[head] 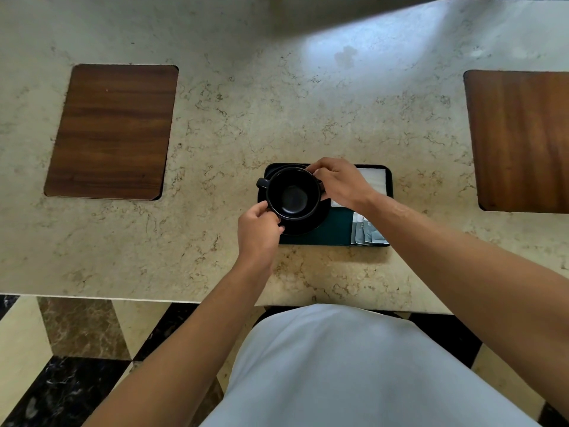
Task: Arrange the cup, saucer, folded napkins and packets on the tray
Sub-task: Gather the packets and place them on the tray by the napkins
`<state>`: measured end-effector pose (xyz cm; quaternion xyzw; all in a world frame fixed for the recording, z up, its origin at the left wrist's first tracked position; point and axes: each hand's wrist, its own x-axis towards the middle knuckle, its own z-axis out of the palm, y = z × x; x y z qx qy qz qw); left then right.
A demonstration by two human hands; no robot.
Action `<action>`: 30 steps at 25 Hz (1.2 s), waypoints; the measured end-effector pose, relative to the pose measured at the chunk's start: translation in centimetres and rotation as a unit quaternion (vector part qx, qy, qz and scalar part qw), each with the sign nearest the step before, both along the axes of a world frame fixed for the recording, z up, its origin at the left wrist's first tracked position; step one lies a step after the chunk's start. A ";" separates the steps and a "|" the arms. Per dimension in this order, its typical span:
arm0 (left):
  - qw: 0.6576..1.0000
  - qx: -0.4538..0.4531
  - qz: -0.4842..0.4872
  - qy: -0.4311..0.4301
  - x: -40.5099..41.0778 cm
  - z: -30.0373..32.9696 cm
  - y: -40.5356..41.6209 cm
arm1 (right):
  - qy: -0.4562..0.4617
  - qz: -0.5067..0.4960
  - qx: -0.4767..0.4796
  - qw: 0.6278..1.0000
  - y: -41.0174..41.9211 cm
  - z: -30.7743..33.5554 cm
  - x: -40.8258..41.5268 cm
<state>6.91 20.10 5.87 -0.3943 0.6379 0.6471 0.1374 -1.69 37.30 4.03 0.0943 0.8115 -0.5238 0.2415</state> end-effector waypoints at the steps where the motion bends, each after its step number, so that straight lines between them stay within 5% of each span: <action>1: 1.000 -0.004 -0.002 0.001 -0.3 0.0 -0.1 | -0.005 -0.012 -0.004 1.000 0.1 -0.1 0.2; 30: 0.999 -0.032 -0.042 -0.006 -5.7 -0.2 -1.3 | -0.047 -0.139 -0.073 0.986 -0.2 -0.4 5.3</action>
